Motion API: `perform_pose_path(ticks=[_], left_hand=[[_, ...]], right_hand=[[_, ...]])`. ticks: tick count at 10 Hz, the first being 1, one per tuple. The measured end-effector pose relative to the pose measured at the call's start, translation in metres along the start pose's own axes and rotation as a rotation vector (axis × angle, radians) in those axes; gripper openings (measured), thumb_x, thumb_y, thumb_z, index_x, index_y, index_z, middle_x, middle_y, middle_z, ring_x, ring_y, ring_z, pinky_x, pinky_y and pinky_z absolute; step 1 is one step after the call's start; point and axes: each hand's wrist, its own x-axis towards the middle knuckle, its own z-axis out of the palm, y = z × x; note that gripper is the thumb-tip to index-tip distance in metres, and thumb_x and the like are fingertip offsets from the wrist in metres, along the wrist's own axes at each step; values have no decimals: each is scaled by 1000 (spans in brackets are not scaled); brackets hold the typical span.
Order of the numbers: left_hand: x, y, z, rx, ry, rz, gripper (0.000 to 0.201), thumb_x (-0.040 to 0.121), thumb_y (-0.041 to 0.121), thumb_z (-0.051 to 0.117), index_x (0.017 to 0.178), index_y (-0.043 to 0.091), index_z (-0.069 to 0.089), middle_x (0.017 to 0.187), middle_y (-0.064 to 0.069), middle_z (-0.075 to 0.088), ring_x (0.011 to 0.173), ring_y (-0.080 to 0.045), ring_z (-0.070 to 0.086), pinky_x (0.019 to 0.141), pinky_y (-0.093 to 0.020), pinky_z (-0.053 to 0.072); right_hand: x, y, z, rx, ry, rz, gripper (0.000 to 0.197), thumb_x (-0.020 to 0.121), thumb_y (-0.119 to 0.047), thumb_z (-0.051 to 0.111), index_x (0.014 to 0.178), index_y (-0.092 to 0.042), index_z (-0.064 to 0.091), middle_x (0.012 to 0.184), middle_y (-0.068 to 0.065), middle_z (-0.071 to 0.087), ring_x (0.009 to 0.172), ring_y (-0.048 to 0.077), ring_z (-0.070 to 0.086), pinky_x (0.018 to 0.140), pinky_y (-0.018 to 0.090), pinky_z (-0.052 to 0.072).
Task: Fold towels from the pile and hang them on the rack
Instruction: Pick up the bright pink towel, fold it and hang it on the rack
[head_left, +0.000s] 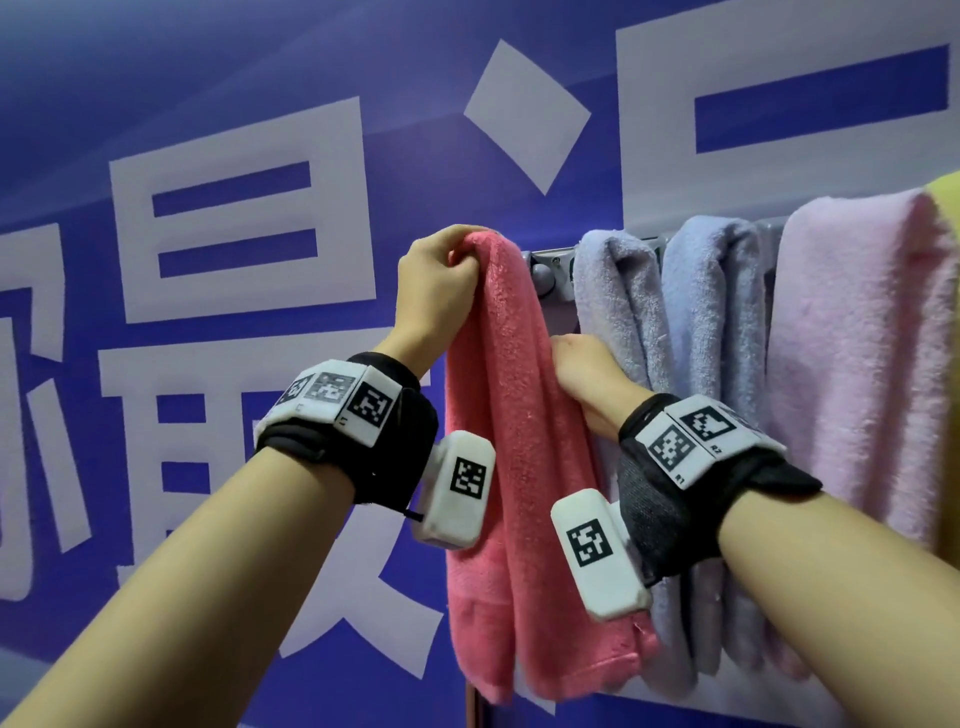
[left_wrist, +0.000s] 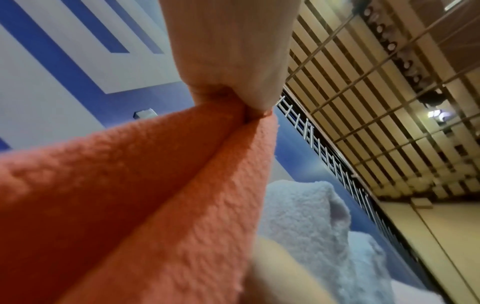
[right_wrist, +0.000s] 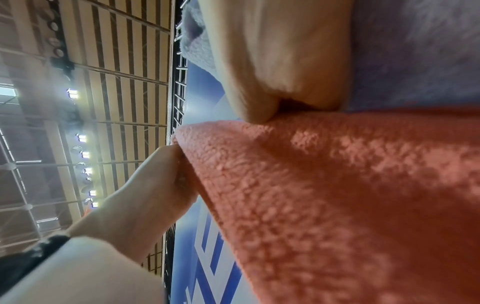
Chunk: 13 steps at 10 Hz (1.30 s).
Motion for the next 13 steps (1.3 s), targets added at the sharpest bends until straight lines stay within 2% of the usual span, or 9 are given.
perform_pose_path(ticks=[2, 3, 5, 6, 7, 9, 11, 12, 13], left_hand=[[-5, 24, 1, -213, -26, -574, 29, 94, 11, 42, 66, 17, 49, 56, 3, 44, 39, -7, 40, 41, -15, 29], [-2, 25, -3, -204, -107, -620, 26, 96, 18, 42, 72, 16, 50, 61, 2, 47, 46, -9, 43, 47, -18, 35], [-15, 32, -9, -32, -223, -550, 19, 94, 28, 48, 98, 12, 57, 75, -2, 57, 62, -15, 56, 56, -24, 50], [-33, 27, -8, 68, -314, -535, 12, 90, 22, 49, 95, 15, 58, 80, -3, 60, 67, -16, 57, 63, -25, 51], [-57, 15, -7, 160, -377, -556, 16, 89, 13, 42, 87, 13, 58, 74, -3, 57, 58, -13, 54, 48, -17, 49], [-111, -24, -4, 300, -464, -601, 12, 88, 21, 51, 80, 15, 59, 69, -2, 53, 56, -11, 48, 42, -14, 41], [-135, -49, -6, 405, -494, -589, 17, 85, 24, 56, 72, 13, 55, 65, 0, 53, 55, -11, 48, 35, -11, 34], [-148, -56, -6, 400, -557, -607, 21, 84, 23, 58, 67, 11, 54, 61, -2, 53, 51, -13, 49, 30, -9, 27], [-169, -66, -4, 410, -657, -655, 22, 84, 29, 60, 72, 11, 55, 65, -1, 54, 53, -12, 49, 31, -9, 27]], right_hand=[[0, 2, -2, -119, 32, -57, 38, 98, -6, 31, 63, -19, 36, 66, -3, 37, 57, 6, 35, 51, 17, 34], [1, 5, 3, -147, 88, -136, 42, 99, -12, 31, 59, -13, 41, 64, 1, 43, 65, 16, 41, 62, 26, 29], [-8, 31, 12, 172, -73, -72, 38, 97, -43, 43, 87, -14, 66, 81, 1, 70, 74, 12, 64, 81, 33, 54], [-16, 46, 18, 230, -157, 0, 27, 96, -30, 48, 86, -14, 67, 72, 0, 69, 56, 6, 63, 60, 23, 52], [-27, 57, 21, 310, -141, 53, 28, 97, -21, 44, 110, -6, 63, 88, 10, 68, 66, 14, 63, 68, 27, 54], [-47, 85, 20, 400, -146, 167, 26, 98, -13, 38, 89, -15, 62, 68, -3, 70, 70, 14, 63, 84, 33, 51], [-67, 114, 14, 239, -195, 201, 26, 95, -1, 39, 98, -14, 61, 90, 8, 64, 81, 19, 59, 95, 39, 46], [-75, 128, 8, 173, -204, 252, 35, 91, 7, 36, 115, -3, 59, 93, 11, 62, 86, 22, 57, 81, 28, 47], [-85, 141, 7, 116, -169, 313, 40, 87, 11, 33, 121, 12, 54, 101, 23, 62, 93, 29, 54, 82, 34, 45]])
